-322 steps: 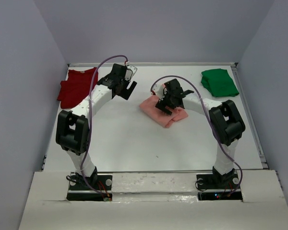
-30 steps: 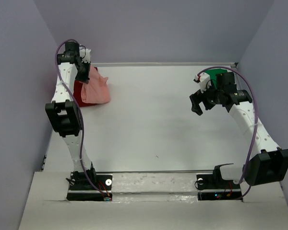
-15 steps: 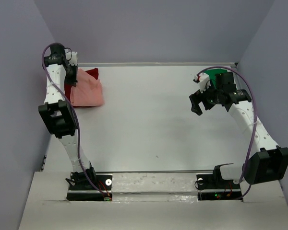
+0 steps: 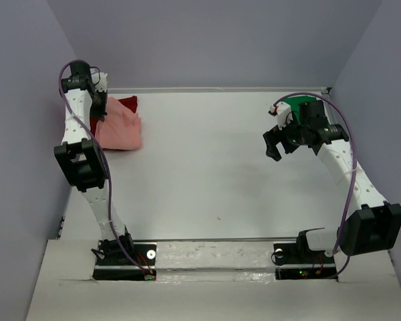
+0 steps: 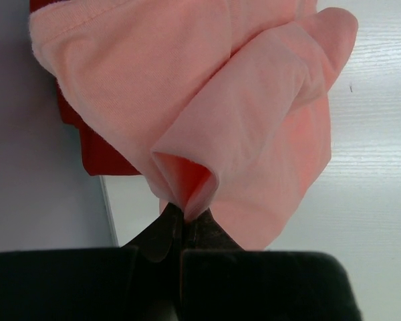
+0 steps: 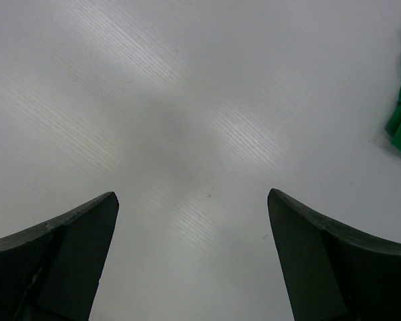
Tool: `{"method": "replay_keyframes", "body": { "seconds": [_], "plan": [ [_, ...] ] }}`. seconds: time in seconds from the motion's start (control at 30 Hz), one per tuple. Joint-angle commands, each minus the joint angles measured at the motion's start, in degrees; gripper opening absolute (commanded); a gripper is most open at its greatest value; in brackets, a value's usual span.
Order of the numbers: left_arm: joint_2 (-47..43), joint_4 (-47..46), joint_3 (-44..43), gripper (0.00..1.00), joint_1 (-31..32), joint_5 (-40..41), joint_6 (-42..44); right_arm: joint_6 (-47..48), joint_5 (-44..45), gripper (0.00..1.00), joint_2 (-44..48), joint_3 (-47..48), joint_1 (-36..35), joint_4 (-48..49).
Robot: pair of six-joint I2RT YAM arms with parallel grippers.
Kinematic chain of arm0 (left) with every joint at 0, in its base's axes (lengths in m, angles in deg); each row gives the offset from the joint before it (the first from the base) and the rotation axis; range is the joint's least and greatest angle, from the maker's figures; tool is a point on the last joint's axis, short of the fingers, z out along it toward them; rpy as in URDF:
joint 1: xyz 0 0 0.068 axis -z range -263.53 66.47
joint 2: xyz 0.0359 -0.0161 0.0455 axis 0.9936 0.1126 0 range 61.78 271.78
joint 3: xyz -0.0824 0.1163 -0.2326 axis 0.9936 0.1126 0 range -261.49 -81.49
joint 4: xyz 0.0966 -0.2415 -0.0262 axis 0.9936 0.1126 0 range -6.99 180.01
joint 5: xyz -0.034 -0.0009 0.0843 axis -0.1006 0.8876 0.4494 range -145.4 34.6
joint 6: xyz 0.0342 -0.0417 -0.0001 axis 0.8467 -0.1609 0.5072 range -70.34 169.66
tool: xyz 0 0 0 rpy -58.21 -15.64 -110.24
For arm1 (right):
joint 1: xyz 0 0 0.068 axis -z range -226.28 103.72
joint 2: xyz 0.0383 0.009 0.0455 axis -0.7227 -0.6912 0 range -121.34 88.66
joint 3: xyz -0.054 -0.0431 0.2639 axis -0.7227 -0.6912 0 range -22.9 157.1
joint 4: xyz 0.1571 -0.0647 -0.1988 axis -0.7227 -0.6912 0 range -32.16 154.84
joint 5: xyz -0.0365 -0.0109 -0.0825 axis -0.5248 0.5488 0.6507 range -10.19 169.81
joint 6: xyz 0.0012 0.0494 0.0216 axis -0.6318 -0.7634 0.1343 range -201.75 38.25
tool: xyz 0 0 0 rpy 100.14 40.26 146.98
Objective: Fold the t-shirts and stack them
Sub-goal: Put the neatly folded tshirt into the corner of the board with the left arm
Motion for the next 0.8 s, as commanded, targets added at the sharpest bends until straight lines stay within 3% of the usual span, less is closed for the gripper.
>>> {"method": "replay_keyframes", "body": {
  "seconds": [0.0,0.27,0.77],
  "plan": [
    [-0.99,-0.16,-1.33,0.00,-0.63,1.18,3.54,-0.44,0.50,0.98,0.31,0.26,-0.07,1.92],
    [0.59,-0.24,-3.27,0.00,-2.65,2.42,4.33,-0.53,-0.30,0.98,-0.92,0.61,-0.07,1.83],
    [1.73,-6.31,1.83,0.00,-4.06,9.36,5.91,-0.35,0.50,0.98,-1.80,0.79,-0.07,1.22]
  ]
}}
